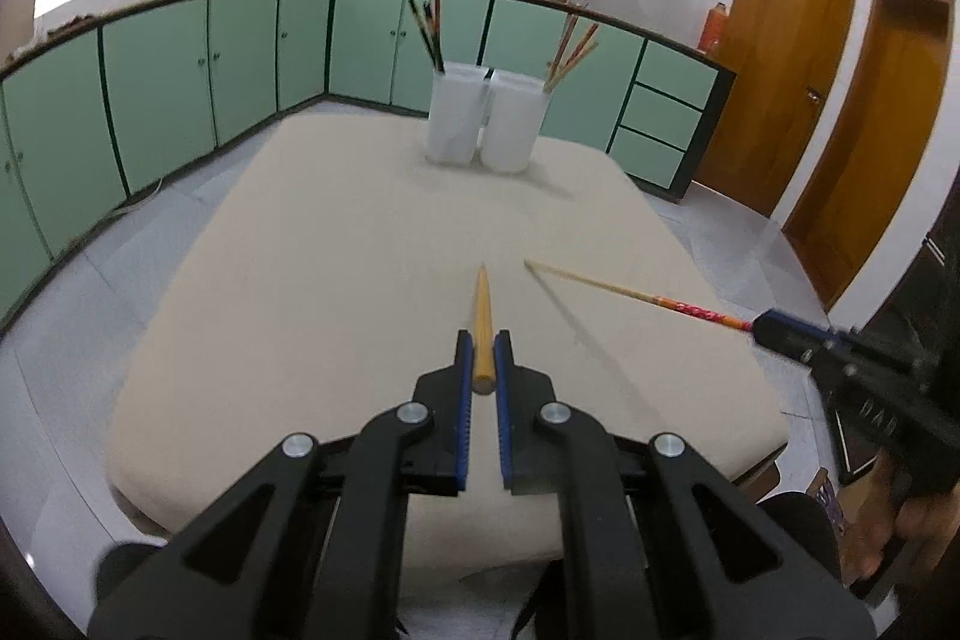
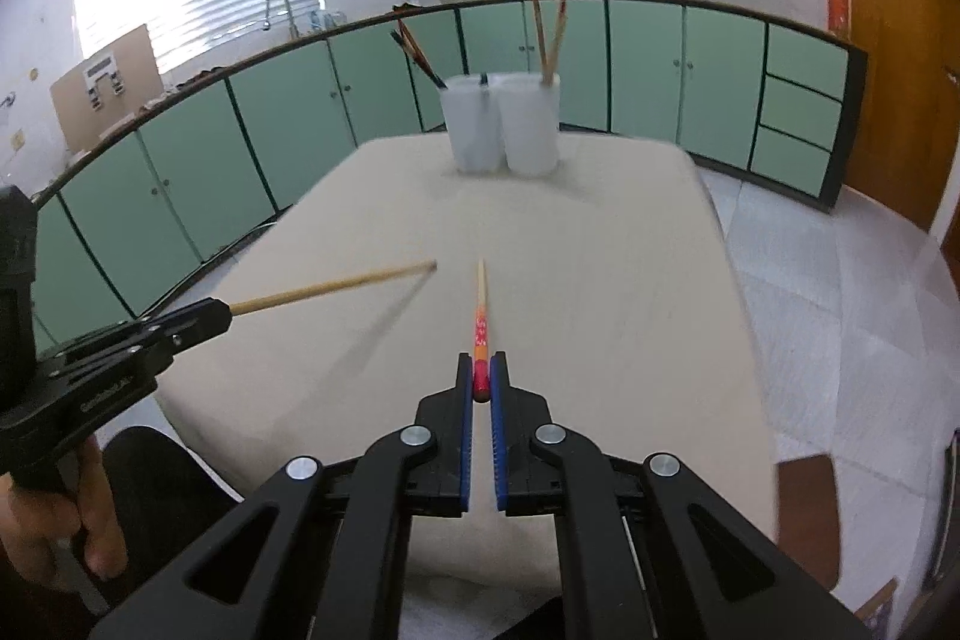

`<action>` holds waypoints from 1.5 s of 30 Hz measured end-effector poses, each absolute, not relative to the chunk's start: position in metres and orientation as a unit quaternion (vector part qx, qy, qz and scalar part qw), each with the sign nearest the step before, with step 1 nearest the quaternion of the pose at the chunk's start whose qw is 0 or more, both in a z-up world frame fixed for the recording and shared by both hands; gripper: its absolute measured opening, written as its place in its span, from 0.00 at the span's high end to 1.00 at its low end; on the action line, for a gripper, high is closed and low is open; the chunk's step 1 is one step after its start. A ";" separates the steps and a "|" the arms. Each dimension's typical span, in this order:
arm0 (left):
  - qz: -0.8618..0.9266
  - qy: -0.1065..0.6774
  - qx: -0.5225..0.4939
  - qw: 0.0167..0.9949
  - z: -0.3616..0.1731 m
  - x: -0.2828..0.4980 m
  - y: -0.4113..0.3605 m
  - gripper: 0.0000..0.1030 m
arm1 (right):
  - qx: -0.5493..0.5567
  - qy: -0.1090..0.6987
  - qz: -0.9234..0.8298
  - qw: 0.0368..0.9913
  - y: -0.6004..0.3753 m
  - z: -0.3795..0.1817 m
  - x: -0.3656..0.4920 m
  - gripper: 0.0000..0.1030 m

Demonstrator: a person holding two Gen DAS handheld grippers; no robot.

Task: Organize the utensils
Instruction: 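Lift both chopsticks and carry them toward the white cup holder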

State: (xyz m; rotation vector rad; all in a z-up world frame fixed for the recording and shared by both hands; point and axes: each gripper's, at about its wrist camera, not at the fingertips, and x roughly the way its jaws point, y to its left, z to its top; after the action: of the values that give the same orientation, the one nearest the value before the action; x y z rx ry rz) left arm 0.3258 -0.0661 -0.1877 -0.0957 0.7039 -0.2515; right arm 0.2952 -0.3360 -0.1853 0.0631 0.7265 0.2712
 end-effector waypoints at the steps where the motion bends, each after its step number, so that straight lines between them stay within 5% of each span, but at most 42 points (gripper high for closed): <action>1: -0.124 0.342 -0.042 0.930 -0.180 0.326 -0.064 0.94 | 0.030 0.353 0.136 0.925 -0.337 -0.178 0.296 0.95; 30: -0.189 0.431 -0.008 0.882 -0.098 0.455 -0.053 0.94 | -0.042 0.433 0.185 0.881 -0.297 -0.079 0.440 0.95; 45: -0.200 0.402 0.014 0.894 -0.060 0.478 -0.057 0.94 | -0.062 0.439 0.174 0.879 -0.298 -0.039 0.468 0.95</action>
State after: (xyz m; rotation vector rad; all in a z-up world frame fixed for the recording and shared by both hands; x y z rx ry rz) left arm 0.4781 -0.0571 -0.0604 0.0288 0.8330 -0.4138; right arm 0.4679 -0.2977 -0.0386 -0.1296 0.9158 0.3633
